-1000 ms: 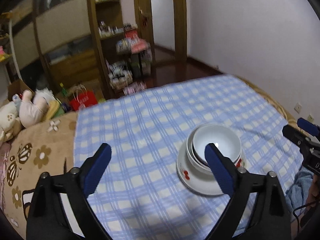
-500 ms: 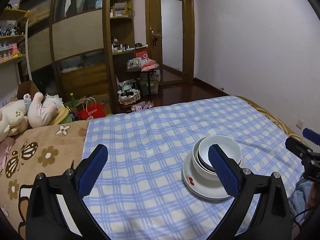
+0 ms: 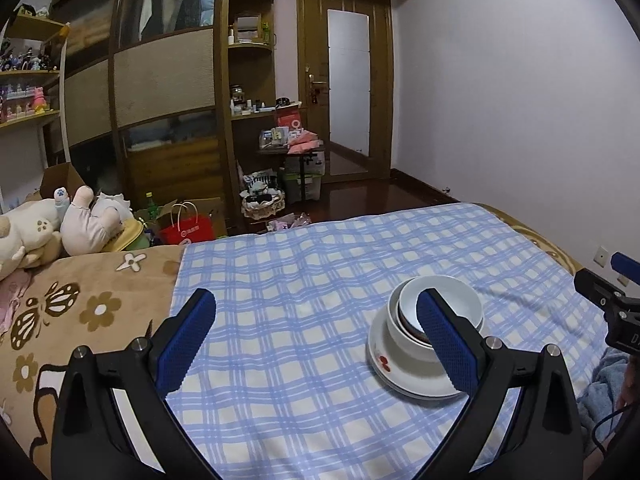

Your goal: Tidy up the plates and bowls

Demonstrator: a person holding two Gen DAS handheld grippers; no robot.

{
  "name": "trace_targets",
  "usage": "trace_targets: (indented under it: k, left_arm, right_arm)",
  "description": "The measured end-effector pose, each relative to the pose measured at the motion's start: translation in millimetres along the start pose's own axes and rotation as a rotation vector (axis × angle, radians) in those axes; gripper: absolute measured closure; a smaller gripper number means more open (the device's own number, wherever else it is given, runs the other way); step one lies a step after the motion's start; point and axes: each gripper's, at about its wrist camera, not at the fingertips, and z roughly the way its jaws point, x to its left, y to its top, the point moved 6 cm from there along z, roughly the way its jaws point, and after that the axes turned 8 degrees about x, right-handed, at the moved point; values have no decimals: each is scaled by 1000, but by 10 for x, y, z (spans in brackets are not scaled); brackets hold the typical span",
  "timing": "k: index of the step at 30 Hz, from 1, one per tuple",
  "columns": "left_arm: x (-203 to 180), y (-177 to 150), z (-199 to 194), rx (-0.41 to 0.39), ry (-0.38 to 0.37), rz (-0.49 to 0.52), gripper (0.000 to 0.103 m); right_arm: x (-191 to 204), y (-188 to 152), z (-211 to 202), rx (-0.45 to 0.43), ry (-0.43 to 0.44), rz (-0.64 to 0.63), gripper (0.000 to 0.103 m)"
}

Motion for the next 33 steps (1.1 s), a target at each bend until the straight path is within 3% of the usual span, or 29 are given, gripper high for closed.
trace_targets:
  k: [33]
  left_arm:
    - [-25,-106,108,41,47,20,4]
  right_arm:
    - [-76,-27,111,29,-17,34,0]
